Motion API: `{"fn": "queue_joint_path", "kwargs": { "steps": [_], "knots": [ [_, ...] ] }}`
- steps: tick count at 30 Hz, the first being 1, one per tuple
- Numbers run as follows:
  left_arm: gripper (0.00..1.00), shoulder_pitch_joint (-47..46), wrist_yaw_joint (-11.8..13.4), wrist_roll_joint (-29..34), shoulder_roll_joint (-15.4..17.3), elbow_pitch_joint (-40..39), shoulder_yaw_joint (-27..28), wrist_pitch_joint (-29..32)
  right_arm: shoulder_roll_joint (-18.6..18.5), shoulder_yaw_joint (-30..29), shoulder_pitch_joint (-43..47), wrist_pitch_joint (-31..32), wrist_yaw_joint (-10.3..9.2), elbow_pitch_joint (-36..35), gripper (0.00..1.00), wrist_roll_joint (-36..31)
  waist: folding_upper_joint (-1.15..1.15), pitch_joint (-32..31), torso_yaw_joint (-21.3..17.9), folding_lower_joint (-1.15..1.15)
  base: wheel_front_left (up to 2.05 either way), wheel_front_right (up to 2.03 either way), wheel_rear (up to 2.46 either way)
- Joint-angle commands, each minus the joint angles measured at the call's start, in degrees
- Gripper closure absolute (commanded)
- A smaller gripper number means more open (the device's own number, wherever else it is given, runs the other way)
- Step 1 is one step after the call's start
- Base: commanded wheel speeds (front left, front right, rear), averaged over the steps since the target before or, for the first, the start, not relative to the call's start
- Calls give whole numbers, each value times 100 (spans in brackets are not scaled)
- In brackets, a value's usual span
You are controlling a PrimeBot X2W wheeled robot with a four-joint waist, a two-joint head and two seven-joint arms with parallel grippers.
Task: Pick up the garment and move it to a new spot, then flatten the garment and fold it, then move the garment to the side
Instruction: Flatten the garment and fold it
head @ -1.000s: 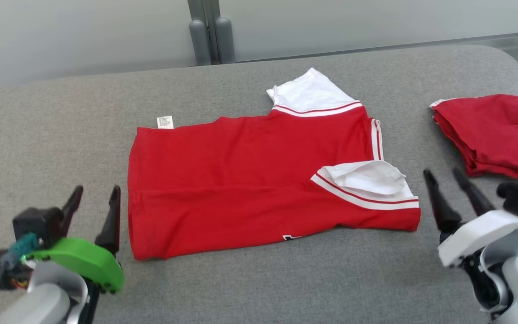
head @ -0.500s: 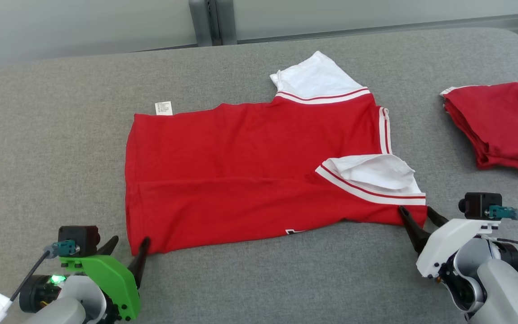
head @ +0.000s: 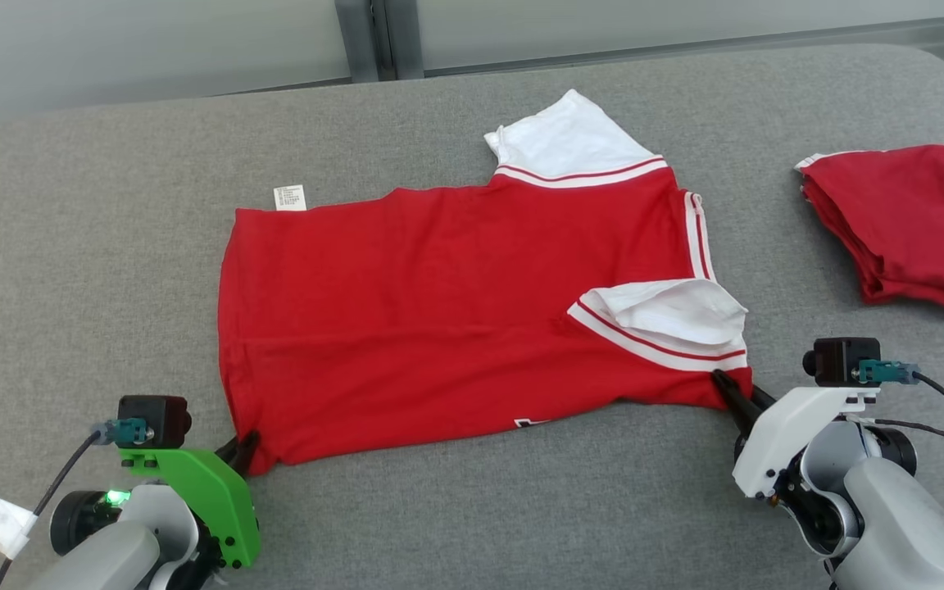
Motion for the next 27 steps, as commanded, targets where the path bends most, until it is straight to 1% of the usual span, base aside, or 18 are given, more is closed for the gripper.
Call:
{"fn": "queue_joint_path", "kwargs": {
  "steps": [1,7,11,13,16,20,24,25,26,27],
  "knots": [
    [100,5,-25,-20,74,0,-6,28,-58,65,12,1,-2,8,100,61,0,-108,1,0,0,0,0],
    [100,198,-21,-102,396,-431,-45,230,-326,228,61,308,-2,-258,100,313,0,-400,-26,0,0,0,0],
    [100,412,45,-210,731,-933,-150,550,-563,255,252,818,-2,-516,100,537,0,-527,-43,0,0,0,0],
    [100,508,94,-253,910,-1231,-177,691,-681,246,386,1032,-2,-715,100,596,0,-572,-45,0,0,0,0],
    [100,706,236,-292,1171,-1665,-235,825,-844,160,723,1324,-2,-1002,100,619,0,-615,-51,0,0,0,0],
    [100,956,420,-389,1411,-2101,-296,957,-874,-99,1180,1548,-4,-1329,100,551,0,-638,-78,0,0,0,0],
    [100,1159,547,-495,1519,-2328,-320,952,-743,-372,1576,1750,-4,-1596,100,467,0,-631,-112,0,0,0,0],
    [100,1189,576,-507,1535,-2365,-318,940,-710,-430,1645,1800,-4,-1657,92,431,0,-627,-118,0,0,0,0],
    [85,1228,611,-549,1542,-2399,-298,933,-673,-492,1724,1843,-4,-1742,67,389,0,-626,-124,0,0,0,0],
    [5,1285,646,-592,1543,-2416,-300,963,-636,-533,1791,1886,-4,-1830,50,341,0,-625,-131,0,0,0,0]
  ]
}}
